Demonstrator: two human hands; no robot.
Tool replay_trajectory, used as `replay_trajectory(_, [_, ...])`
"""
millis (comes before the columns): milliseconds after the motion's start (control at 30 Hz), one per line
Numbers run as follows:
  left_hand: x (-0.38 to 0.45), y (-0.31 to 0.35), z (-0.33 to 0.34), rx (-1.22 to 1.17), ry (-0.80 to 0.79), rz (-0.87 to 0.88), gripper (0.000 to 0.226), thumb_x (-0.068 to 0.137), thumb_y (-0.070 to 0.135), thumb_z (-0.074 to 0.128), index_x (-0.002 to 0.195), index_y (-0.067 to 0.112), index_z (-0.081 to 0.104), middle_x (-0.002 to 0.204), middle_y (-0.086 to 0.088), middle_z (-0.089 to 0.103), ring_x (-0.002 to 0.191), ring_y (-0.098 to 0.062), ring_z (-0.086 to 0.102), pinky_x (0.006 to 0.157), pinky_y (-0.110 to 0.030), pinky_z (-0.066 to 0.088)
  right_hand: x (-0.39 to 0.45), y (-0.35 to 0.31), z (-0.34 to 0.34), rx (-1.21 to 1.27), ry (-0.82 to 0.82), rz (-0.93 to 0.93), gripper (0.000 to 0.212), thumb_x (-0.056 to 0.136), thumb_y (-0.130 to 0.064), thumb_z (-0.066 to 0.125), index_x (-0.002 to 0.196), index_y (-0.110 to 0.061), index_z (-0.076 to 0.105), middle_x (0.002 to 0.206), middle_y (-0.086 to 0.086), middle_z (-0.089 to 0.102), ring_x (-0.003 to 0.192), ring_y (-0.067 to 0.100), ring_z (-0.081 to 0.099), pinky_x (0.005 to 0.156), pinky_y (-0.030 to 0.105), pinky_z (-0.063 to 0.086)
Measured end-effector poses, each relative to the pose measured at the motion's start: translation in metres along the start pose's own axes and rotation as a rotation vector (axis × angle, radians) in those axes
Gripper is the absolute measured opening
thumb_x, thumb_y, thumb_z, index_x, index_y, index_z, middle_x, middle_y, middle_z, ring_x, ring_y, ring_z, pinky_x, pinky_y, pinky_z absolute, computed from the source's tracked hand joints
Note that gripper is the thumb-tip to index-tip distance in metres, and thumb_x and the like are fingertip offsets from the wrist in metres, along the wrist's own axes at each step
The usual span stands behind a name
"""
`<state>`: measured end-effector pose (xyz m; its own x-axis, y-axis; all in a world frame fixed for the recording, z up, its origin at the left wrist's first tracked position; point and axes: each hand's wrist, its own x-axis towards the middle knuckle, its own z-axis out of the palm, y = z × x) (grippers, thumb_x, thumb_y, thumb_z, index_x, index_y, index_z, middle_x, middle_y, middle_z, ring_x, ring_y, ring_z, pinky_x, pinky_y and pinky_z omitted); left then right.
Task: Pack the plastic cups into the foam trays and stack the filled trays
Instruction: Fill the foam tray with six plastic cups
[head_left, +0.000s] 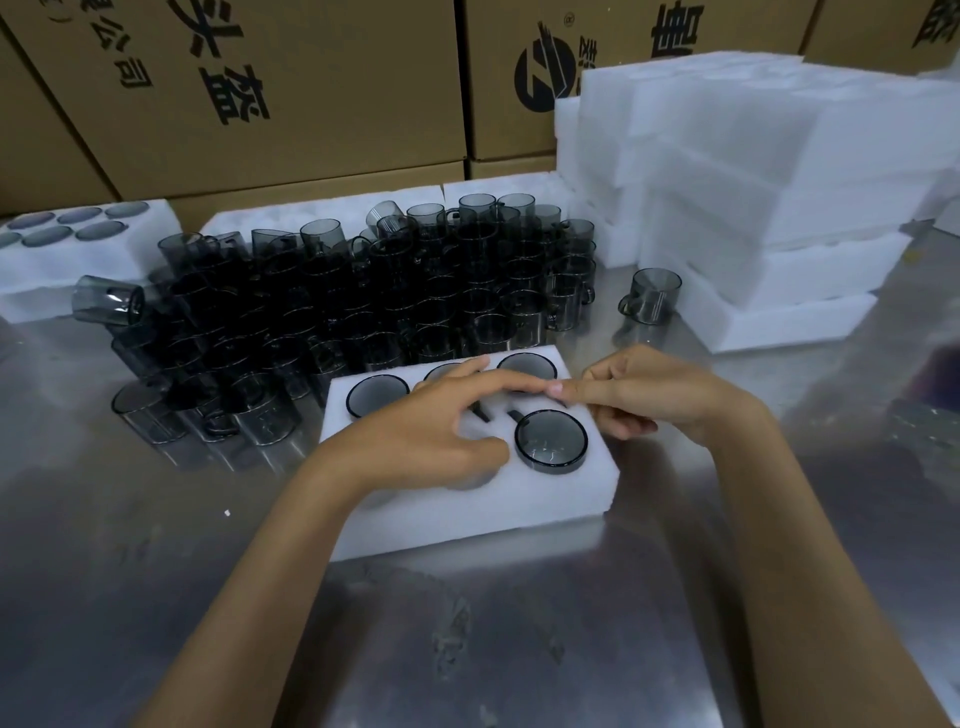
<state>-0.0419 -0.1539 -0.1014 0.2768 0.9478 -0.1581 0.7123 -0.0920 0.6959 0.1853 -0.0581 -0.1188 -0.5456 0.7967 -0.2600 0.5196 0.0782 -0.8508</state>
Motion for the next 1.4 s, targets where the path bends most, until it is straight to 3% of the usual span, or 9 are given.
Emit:
replay_trajectory(100, [0.003,-0.006,0.001,0.088,0.036,0.03,0.074,0.078,0.009,0.059,0.132,0.057,0.044,0.152,0.031,0.025,0.143,0.016,0.006,0.117,-0.021,0.022,0.008,0.006,0.0,0.115,0.175,-0.009,0.044,0.088,-0.053,0.068,0.06,-0.019,0.067,0.049,0.006,0.058,0.041,0.013,0.041,0.038,0.019,0.028])
replay_trajectory(267, [0.011,-0.018,0.005,0.218,0.071,0.048,0.083,0.084,-0.011,0.045,0.141,0.048,0.04,0.154,0.036,0.019,0.145,0.014,0.002,0.123,-0.031,0.014,0.036,0.022,-0.016,0.31,0.787,-0.062,0.009,0.09,-0.02,0.057,0.084,-0.018,0.063,0.05,-0.001,0.063,0.04,0.012,0.043,0.04,0.022,0.032])
replay_trajectory(367, [0.015,-0.022,0.005,0.249,0.103,0.082,0.084,0.083,-0.011,0.044,0.14,0.05,0.04,0.152,0.039,0.023,0.144,0.015,0.004,0.122,-0.03,0.013,0.049,0.041,-0.022,0.222,0.994,-0.047,0.026,0.091,-0.016,0.053,0.115,-0.024,0.06,0.058,-0.008,0.061,0.054,0.004,0.056,0.061,0.022,0.042])
replay_trajectory(600, [0.023,-0.025,0.007,0.272,0.198,0.105,0.08,0.083,-0.011,0.045,0.146,0.039,0.042,0.154,0.031,0.027,0.147,0.009,0.009,0.123,-0.035,0.015,0.077,0.058,-0.03,-0.152,1.003,0.079,0.066,0.092,-0.018,0.045,0.155,-0.031,0.027,0.099,0.012,0.072,0.097,0.036,0.066,0.089,0.041,0.053])
replay_trajectory(833, [0.023,-0.023,0.008,0.272,0.219,0.117,0.079,0.083,-0.007,0.047,0.145,0.041,0.043,0.154,0.032,0.027,0.146,0.01,0.009,0.121,-0.032,0.013,0.078,0.063,-0.025,-0.319,1.078,-0.029,0.017,0.092,-0.015,0.056,0.107,-0.017,0.062,0.112,0.011,0.045,0.095,0.034,0.054,0.069,0.037,0.043])
replay_trajectory(1000, [0.015,-0.015,0.005,-0.08,0.294,0.13,0.064,0.086,-0.006,0.05,0.135,0.035,0.057,0.143,0.018,0.051,0.136,0.006,0.038,0.116,-0.028,0.031,0.07,0.047,-0.015,-0.206,1.063,-0.229,0.009,0.091,-0.015,0.065,0.099,-0.016,0.068,0.136,0.01,0.044,0.123,0.026,0.048,0.091,0.036,0.046])
replay_trajectory(1100, [0.011,-0.01,-0.003,-0.289,0.458,0.123,0.057,0.092,-0.008,0.048,0.13,0.031,0.06,0.131,0.008,0.062,0.121,-0.001,0.054,0.107,-0.026,0.043,0.063,0.02,-0.005,-0.112,1.065,-0.475,0.01,0.09,-0.01,0.065,0.1,-0.011,0.065,0.135,0.007,0.051,0.112,0.008,0.054,0.091,0.039,0.052])
replay_trajectory(1167, [0.012,-0.01,-0.008,-0.324,0.597,0.151,0.052,0.095,-0.007,0.05,0.134,0.026,0.056,0.13,0.009,0.062,0.119,-0.005,0.057,0.105,-0.028,0.045,0.056,-0.003,0.009,-0.068,1.052,-0.604,0.007,0.089,-0.013,0.065,0.094,-0.017,0.063,0.134,0.003,0.05,0.103,-0.004,0.055,0.089,0.027,0.05])
replay_trajectory(1400, [0.009,-0.005,-0.01,-0.631,0.764,0.214,0.041,0.095,0.029,0.063,0.136,0.032,0.054,0.123,0.009,0.066,0.107,-0.008,0.068,0.092,-0.027,0.056,0.041,-0.048,0.064,-0.277,0.876,-0.881,0.006,0.087,-0.013,0.071,0.091,-0.011,0.067,0.142,0.008,0.052,0.127,0.024,0.049,0.104,0.034,0.043])
